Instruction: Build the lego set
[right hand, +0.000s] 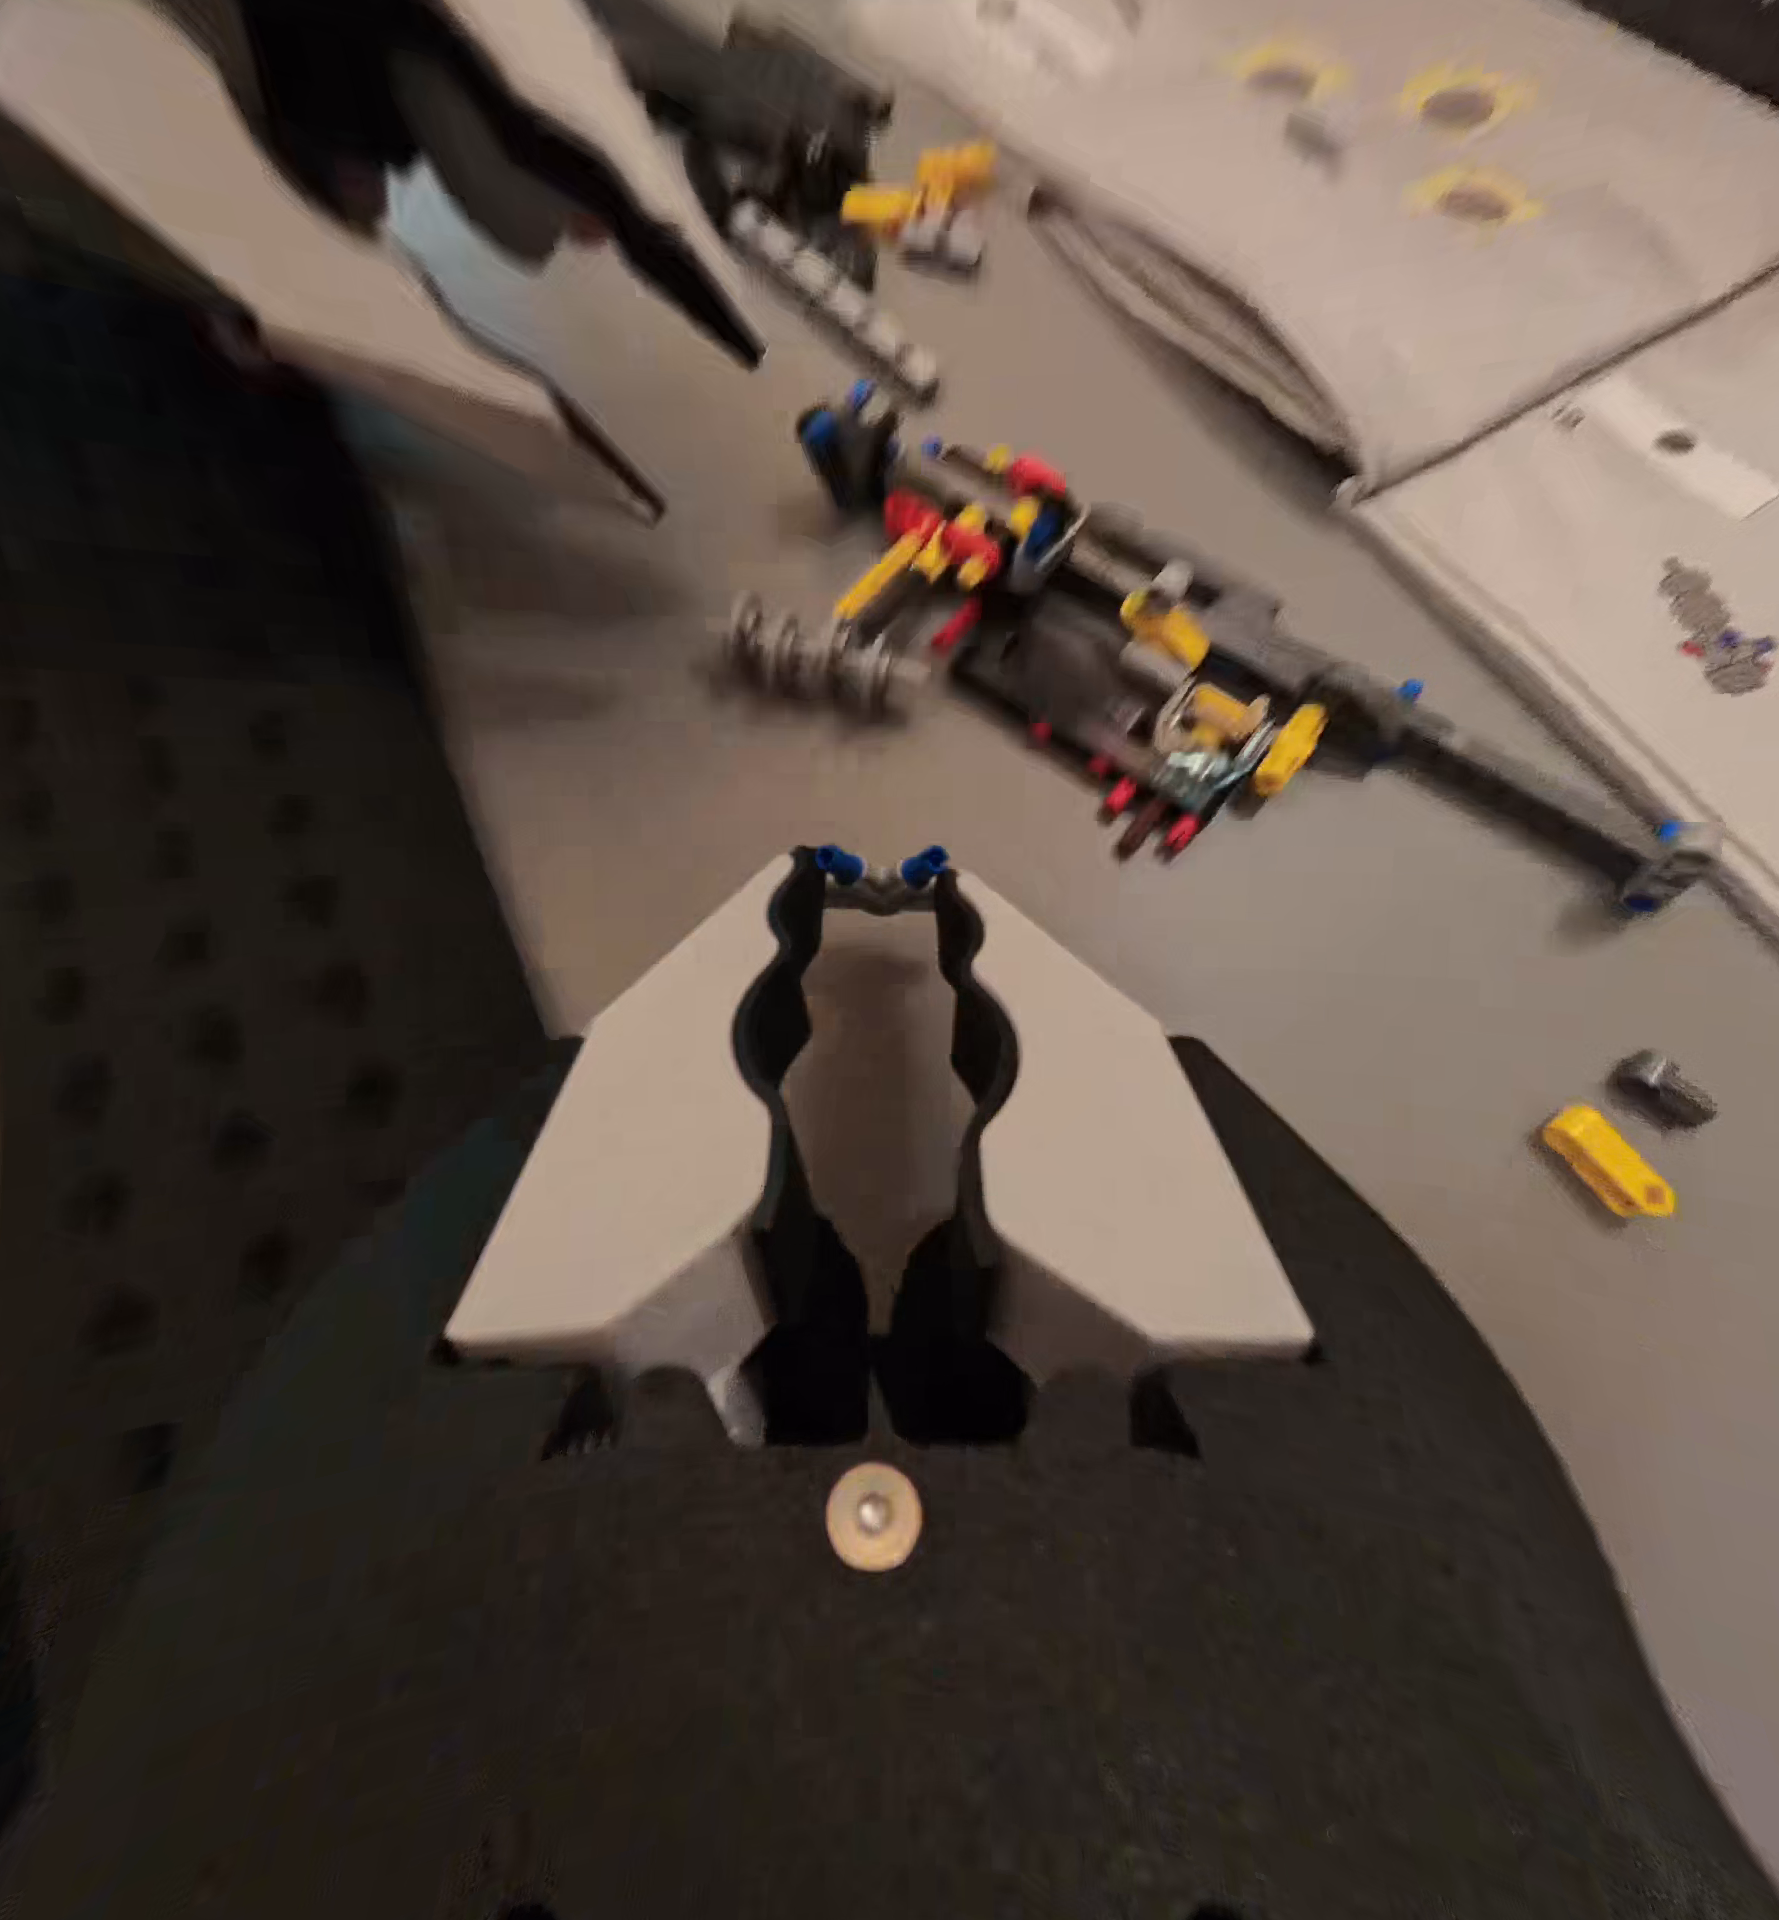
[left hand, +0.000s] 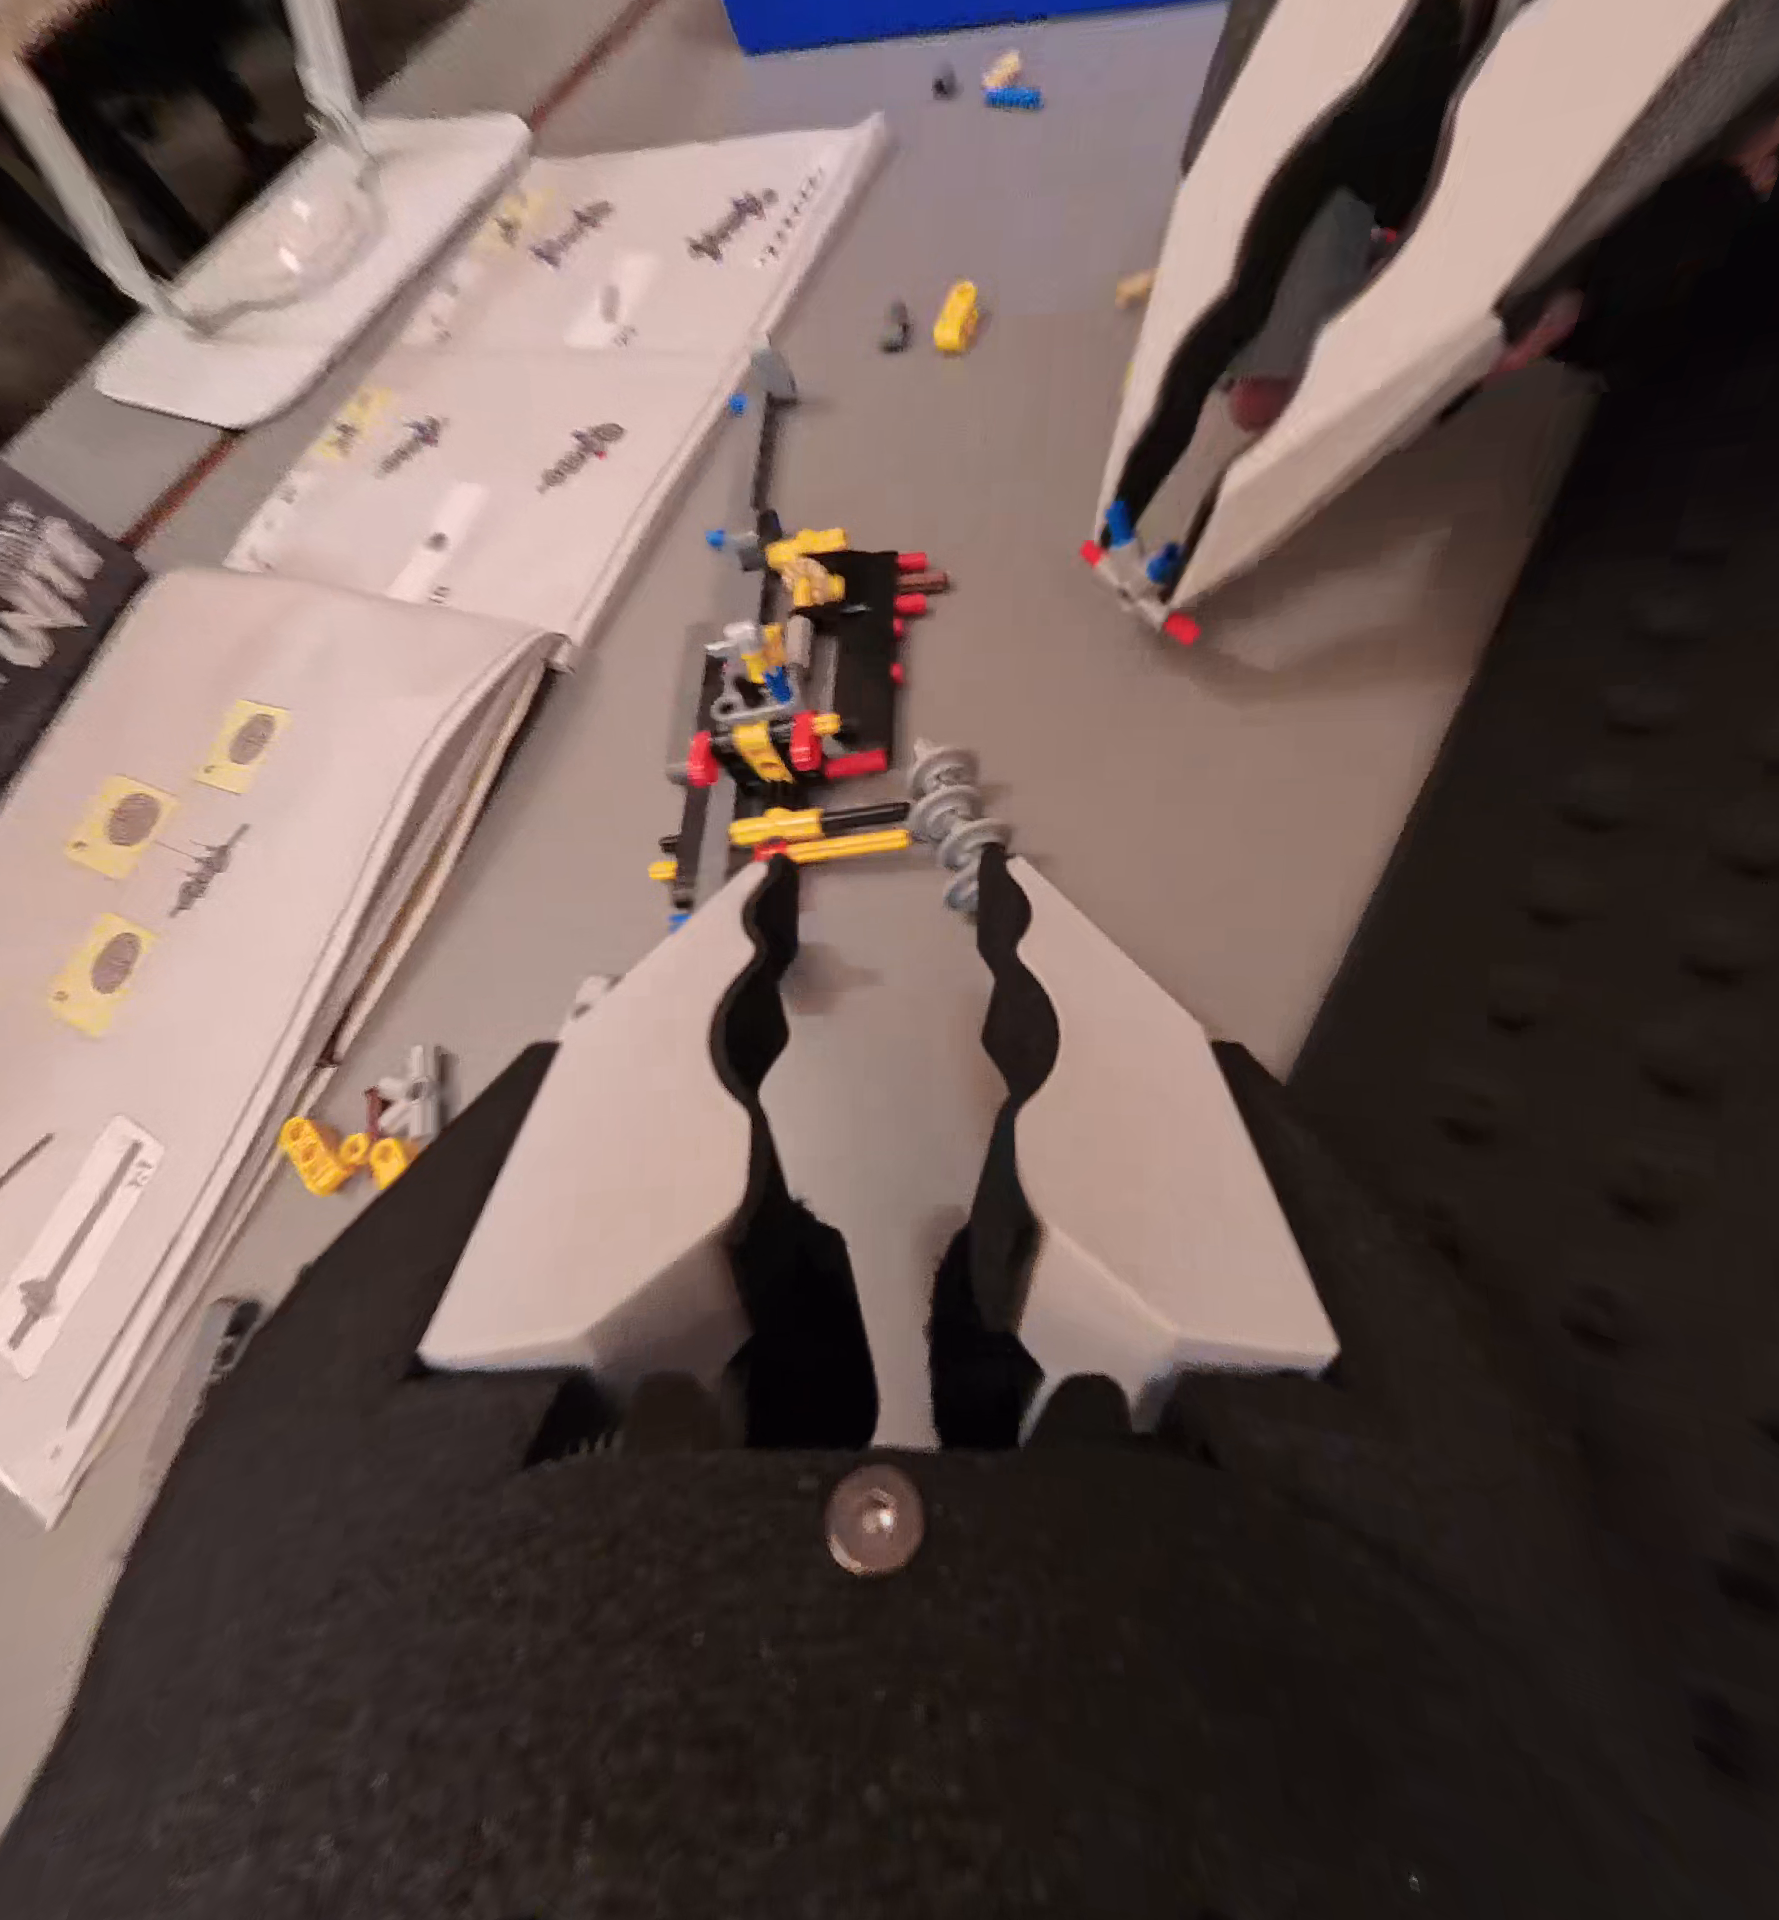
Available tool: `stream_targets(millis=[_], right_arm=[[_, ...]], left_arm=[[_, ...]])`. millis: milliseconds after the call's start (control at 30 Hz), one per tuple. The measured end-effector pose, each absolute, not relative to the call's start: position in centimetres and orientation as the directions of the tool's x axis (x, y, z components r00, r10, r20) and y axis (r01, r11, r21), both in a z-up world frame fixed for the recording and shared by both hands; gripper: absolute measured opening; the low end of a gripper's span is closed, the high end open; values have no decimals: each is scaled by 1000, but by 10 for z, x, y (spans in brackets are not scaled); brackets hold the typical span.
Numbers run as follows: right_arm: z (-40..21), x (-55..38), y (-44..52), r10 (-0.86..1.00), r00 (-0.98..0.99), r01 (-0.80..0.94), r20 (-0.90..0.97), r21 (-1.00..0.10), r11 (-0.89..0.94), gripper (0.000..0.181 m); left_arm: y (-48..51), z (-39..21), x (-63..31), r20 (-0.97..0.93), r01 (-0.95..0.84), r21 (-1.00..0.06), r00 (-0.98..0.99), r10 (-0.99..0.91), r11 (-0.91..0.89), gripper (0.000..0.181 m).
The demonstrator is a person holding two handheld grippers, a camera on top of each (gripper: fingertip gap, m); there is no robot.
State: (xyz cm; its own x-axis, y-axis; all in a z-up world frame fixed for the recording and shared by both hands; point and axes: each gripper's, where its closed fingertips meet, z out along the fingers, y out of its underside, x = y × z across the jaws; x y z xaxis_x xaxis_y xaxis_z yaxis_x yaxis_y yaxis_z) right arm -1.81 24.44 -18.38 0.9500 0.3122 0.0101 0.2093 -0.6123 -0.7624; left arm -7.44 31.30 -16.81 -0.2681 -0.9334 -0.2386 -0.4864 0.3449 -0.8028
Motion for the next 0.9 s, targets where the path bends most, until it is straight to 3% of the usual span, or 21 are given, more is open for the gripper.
stream_targets(millis=[67, 167, 300, 567, 800, 900], right_arm=[[-197, -20, 237, 328, 943, 265, 51, -711, -651, 21], [-199, -21, 240, 314, 948, 245, 43, -728, -641, 21], [-202, -22, 242, 323, 946, 237, 26, -736, -634, 21], [-204, -27, 245, 341, 940, 225, 3, -756, -615, 20], [-194, -28, 246, 344, 938, 182, -37, -793, -581, 32], [-163, -31, 253, 352, 927, 69, -127, -866, -495, 38]], left_arm=[[299, -171, -73, -200, -534, -763, -341, -919, 364, 35], [294, -186, -72, -175, -625, -671, -390, -904, 399, 36], [297, -198, -71, -105, -672, -654, -375, -921, 348, 26], [302, -211, -66, -139, -675, -636, -376, -916, 374, 14], [316, -178, -59, -495, -450, -630, -396, -774, 633, 14], [320, -153, -52, -637, -282, -616, -372, -675, 736, 13]])
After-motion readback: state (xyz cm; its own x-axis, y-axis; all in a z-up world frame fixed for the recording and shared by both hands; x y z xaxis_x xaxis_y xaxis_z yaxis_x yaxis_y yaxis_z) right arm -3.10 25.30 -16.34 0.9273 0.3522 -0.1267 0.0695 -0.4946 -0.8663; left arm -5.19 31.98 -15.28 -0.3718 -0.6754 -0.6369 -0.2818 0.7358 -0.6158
